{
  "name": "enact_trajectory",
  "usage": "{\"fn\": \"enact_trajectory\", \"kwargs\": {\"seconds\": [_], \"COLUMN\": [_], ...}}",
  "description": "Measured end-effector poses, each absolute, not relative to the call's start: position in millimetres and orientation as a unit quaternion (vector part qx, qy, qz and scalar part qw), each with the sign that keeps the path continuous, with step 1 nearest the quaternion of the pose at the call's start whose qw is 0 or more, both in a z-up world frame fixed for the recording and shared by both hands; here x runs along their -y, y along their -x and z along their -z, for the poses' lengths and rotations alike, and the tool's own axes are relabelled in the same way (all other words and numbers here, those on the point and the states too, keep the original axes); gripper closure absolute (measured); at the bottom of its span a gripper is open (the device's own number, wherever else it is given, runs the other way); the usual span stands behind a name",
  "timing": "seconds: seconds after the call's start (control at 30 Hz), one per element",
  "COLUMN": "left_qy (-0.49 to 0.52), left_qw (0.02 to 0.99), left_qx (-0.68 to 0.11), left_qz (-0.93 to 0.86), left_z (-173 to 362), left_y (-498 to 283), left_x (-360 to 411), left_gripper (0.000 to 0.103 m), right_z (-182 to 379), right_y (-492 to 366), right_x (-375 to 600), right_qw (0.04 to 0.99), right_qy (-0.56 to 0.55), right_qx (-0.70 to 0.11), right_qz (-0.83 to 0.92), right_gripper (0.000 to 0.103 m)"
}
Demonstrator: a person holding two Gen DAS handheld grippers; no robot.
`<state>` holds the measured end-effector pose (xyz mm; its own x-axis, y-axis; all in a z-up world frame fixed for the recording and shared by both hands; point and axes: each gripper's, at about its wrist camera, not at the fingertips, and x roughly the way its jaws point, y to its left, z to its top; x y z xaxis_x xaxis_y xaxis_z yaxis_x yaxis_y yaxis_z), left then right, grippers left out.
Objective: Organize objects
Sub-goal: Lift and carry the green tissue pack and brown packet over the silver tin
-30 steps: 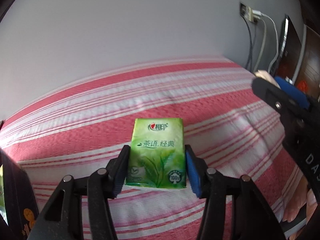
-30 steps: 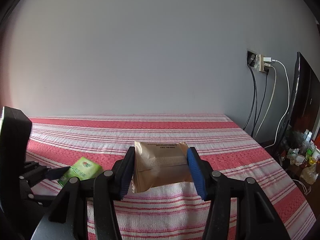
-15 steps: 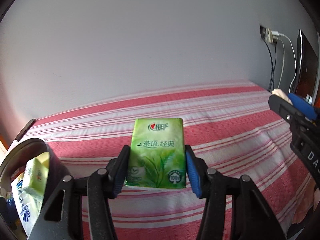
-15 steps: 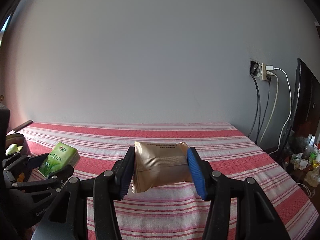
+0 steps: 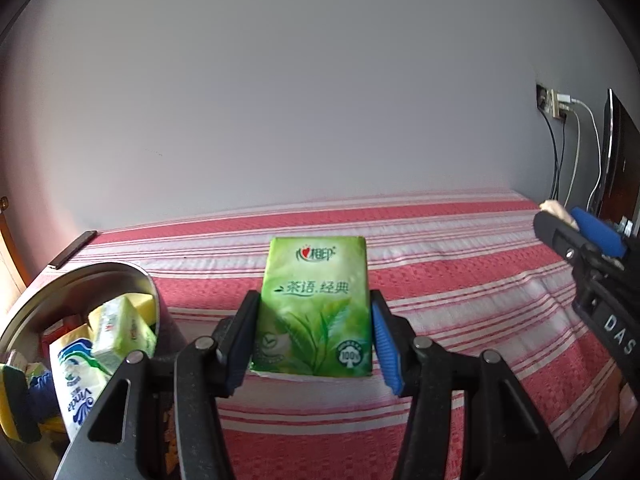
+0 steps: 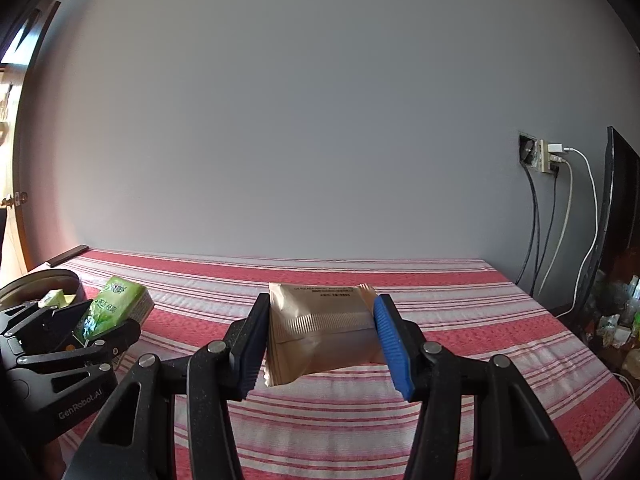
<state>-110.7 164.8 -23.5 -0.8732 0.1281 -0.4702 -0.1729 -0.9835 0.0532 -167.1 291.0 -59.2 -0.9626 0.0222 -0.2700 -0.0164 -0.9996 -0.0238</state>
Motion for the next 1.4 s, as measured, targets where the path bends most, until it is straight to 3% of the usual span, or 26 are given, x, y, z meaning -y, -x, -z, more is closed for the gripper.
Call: {"fn": "enact_trajectory", "kwargs": {"seconds": [1.4], "left_qy": [0.174], "left_qw": [0.029], "left_qx": [-0.009], "left_qz": [-0.984], "left_z": [11], "left_y": [61], "left_x": [-75], "left_gripper": [0.050], "right_z": [58], "right_y": [151], "right_x": [-201], "right_qw": [-0.084], "right_qy": [0.115], "right_qx": [0.059], "right_qz": [-0.988], "right_gripper": [0.048]}}
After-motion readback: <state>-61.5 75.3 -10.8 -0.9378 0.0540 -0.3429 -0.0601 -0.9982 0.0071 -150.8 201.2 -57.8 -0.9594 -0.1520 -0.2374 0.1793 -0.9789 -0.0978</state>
